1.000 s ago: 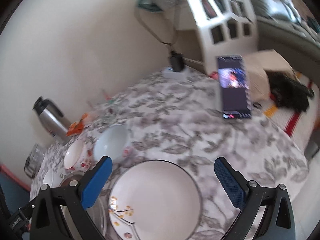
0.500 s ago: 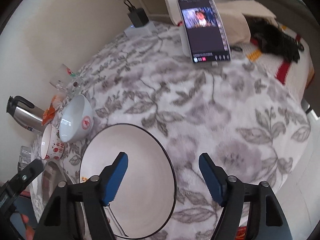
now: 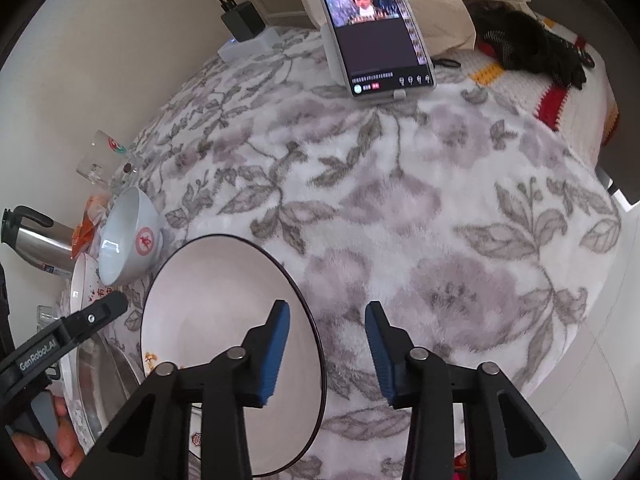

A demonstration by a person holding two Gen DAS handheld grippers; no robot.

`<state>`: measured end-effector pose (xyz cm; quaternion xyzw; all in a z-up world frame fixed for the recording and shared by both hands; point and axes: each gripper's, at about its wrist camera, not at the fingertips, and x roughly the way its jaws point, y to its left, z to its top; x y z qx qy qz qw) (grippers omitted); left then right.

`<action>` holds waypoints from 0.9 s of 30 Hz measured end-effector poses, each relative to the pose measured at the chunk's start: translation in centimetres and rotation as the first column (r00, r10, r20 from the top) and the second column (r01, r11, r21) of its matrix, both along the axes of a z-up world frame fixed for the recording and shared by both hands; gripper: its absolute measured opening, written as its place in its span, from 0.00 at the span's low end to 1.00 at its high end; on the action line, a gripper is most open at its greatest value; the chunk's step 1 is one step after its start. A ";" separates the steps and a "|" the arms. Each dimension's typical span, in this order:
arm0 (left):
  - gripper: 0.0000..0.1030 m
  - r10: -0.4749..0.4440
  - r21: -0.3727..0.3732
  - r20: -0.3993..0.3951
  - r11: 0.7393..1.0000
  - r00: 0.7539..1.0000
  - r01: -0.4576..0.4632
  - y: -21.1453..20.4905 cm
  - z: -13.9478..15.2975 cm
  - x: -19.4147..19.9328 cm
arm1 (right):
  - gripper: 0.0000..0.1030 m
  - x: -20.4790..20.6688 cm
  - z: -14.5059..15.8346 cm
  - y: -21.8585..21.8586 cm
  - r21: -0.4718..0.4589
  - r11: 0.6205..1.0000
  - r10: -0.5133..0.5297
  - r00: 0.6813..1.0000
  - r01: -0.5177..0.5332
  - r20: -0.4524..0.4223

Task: Organize plates and bowls

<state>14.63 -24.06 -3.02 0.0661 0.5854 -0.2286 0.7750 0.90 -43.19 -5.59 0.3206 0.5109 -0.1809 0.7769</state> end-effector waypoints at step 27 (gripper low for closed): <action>0.33 0.004 -0.032 -0.081 0.999 0.997 -0.007 -0.2 -3.0 1.8 | 0.18 -0.3 -1.4 1.0 0.075 0.997 0.010 0.999 -0.007 -0.041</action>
